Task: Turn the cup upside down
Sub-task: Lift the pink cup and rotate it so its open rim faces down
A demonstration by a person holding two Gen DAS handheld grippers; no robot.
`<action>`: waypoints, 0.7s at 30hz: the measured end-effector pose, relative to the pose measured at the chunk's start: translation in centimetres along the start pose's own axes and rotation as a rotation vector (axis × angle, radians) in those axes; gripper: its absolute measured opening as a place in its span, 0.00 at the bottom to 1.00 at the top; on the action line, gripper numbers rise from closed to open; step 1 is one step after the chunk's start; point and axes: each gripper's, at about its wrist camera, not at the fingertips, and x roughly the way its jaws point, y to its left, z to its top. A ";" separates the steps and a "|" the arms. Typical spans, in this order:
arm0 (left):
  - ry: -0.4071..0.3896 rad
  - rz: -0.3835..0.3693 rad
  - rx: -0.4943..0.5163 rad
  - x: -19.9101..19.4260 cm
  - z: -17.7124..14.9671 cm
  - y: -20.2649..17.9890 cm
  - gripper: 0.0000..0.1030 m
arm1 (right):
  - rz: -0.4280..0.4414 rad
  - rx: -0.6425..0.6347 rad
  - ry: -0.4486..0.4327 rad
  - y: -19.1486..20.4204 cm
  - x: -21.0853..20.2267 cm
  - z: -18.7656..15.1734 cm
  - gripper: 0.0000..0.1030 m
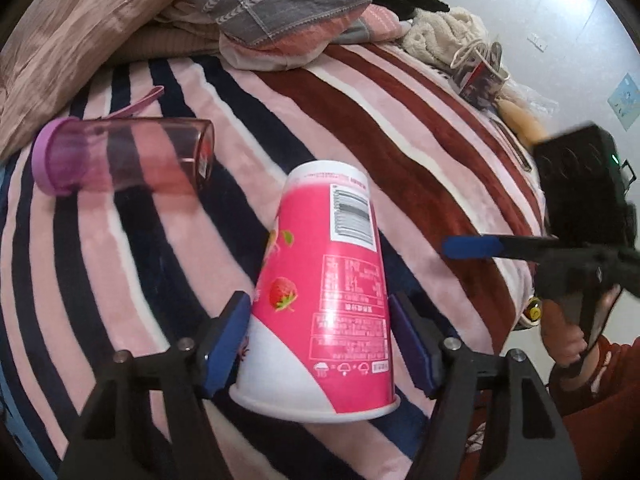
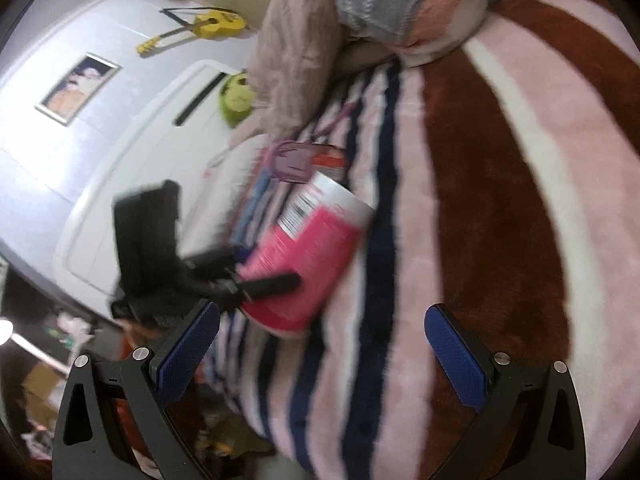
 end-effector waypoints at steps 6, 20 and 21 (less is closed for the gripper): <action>-0.025 -0.038 -0.001 -0.2 -1.9 -1.6 0.66 | 0.032 0.043 0.088 0.4 4.2 2.7 1.00; -0.119 -0.107 -0.062 -1.6 -3.6 -1.0 0.66 | -0.077 0.058 0.123 1.0 8.2 4.4 0.62; -0.132 -0.112 -0.066 -1.7 -3.7 -1.0 0.66 | -0.085 0.024 0.103 1.8 7.9 4.4 0.61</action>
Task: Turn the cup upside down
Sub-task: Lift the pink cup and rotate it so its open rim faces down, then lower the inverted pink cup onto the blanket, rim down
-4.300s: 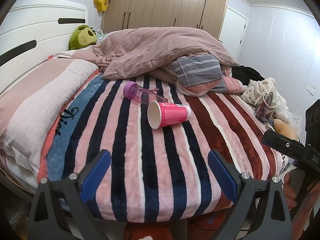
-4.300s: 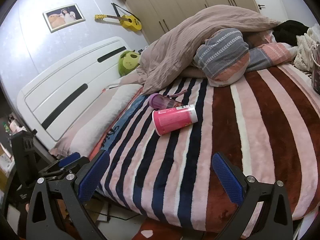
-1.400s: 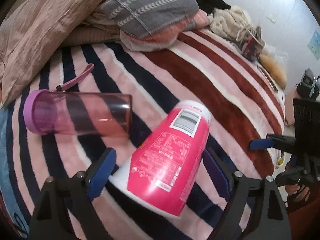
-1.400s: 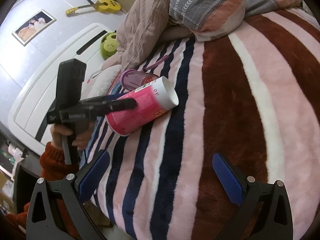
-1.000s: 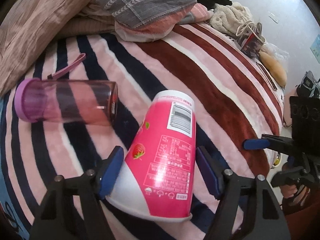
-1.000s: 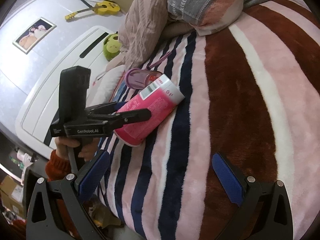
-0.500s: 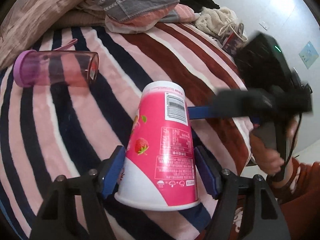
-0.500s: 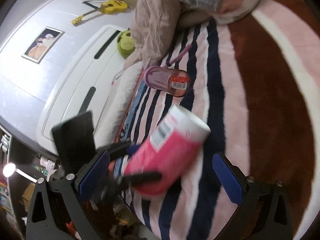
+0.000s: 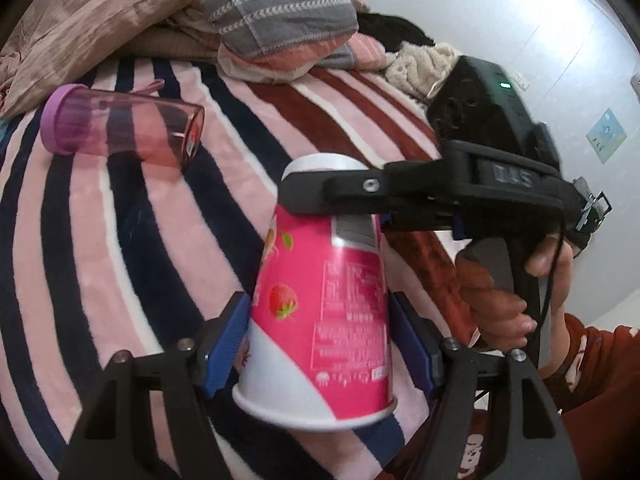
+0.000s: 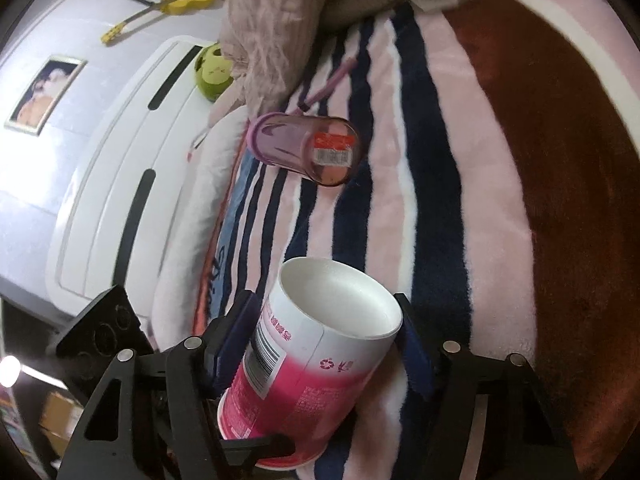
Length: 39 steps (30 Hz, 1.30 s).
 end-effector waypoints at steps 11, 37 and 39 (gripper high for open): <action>-0.151 -0.075 0.020 -1.6 -0.2 -1.1 0.66 | -0.036 -0.402 -0.179 7.7 -4.0 -1.9 0.53; -0.158 -0.008 -0.025 -2.1 -5.3 -3.2 0.88 | -0.076 -0.644 -0.131 9.7 -6.4 -9.9 0.62; -0.167 0.002 -0.025 -2.6 -5.5 -3.5 0.88 | -0.074 -0.636 -0.139 9.8 -6.7 -10.0 0.63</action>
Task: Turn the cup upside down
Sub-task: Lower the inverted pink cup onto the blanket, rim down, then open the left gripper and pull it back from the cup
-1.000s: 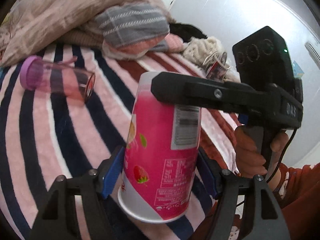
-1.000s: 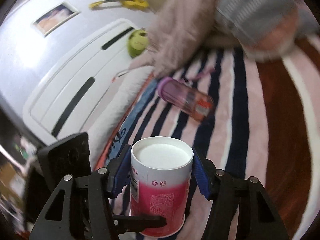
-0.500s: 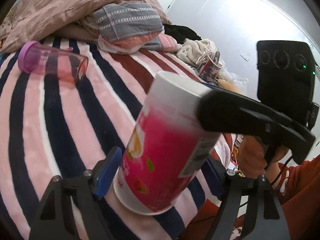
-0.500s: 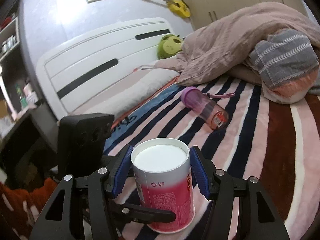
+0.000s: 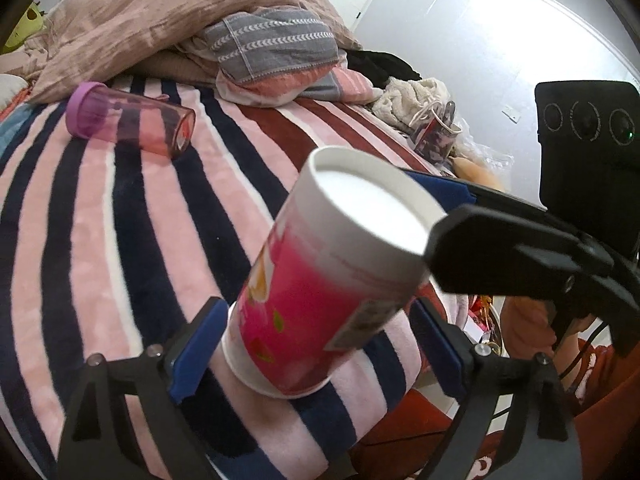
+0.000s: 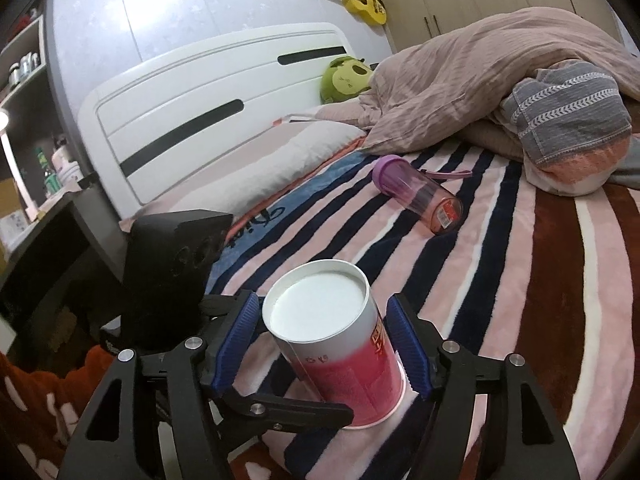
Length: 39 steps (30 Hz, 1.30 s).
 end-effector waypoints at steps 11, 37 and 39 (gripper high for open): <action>-0.122 0.207 0.027 -5.7 -0.3 -3.8 0.94 | -0.149 0.051 -0.114 0.9 -4.9 0.3 0.91; -0.236 0.583 -0.110 -12.6 -2.6 -9.4 0.94 | -0.424 -0.102 -0.072 8.3 -9.5 -2.6 1.00; -0.235 0.583 -0.110 -12.5 -2.5 -9.4 0.94 | -0.424 -0.105 -0.071 8.2 -9.5 -2.6 1.00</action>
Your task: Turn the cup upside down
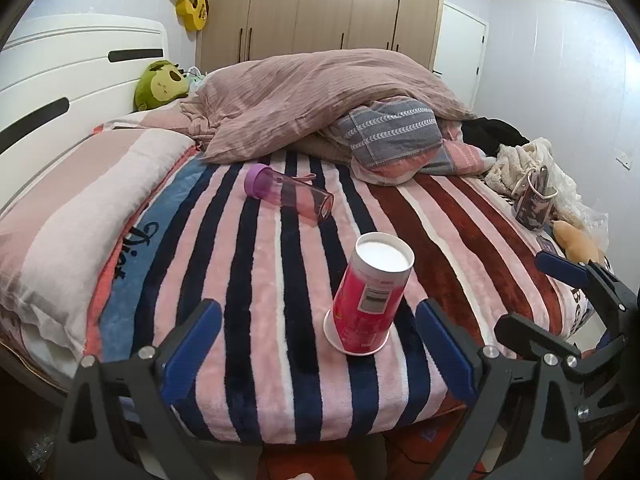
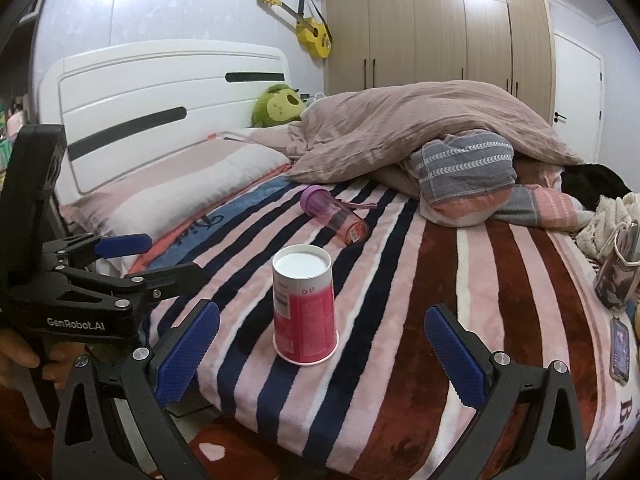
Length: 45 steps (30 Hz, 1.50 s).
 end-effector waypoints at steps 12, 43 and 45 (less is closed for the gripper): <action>0.001 0.006 -0.004 0.1 0.1 0.1 0.94 | 0.064 0.010 0.038 -0.2 0.5 -0.2 1.00; 0.004 0.022 -0.006 0.1 -0.2 0.4 0.94 | 0.092 0.091 0.051 -1.8 0.4 -0.1 1.00; 0.005 0.020 -0.007 0.0 -0.3 0.5 0.94 | 0.091 0.090 0.051 -1.8 0.4 -0.1 1.00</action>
